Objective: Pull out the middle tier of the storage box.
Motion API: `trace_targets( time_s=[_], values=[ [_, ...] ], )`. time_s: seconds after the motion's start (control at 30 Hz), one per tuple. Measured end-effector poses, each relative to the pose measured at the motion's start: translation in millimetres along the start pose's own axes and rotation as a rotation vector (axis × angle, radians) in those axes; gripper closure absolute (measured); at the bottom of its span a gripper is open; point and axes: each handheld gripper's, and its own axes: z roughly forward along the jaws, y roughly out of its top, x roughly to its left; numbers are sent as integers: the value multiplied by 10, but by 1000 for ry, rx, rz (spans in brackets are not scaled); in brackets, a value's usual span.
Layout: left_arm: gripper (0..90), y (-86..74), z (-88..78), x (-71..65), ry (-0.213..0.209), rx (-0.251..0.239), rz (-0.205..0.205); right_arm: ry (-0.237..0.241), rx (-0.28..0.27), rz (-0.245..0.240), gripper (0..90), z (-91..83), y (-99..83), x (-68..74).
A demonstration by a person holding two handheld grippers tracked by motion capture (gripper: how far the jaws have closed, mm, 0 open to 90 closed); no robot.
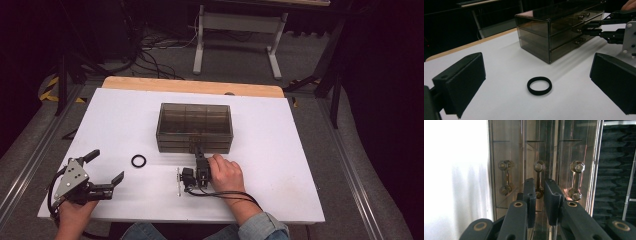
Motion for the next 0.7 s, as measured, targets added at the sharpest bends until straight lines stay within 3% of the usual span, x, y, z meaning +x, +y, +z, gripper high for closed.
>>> trace_targets(
  time_s=[0.7],
  values=[
    [9, 0, -2, 0, 1, -2, -4, 56, -27, 46, 807, -232, -19, -84]
  ],
)
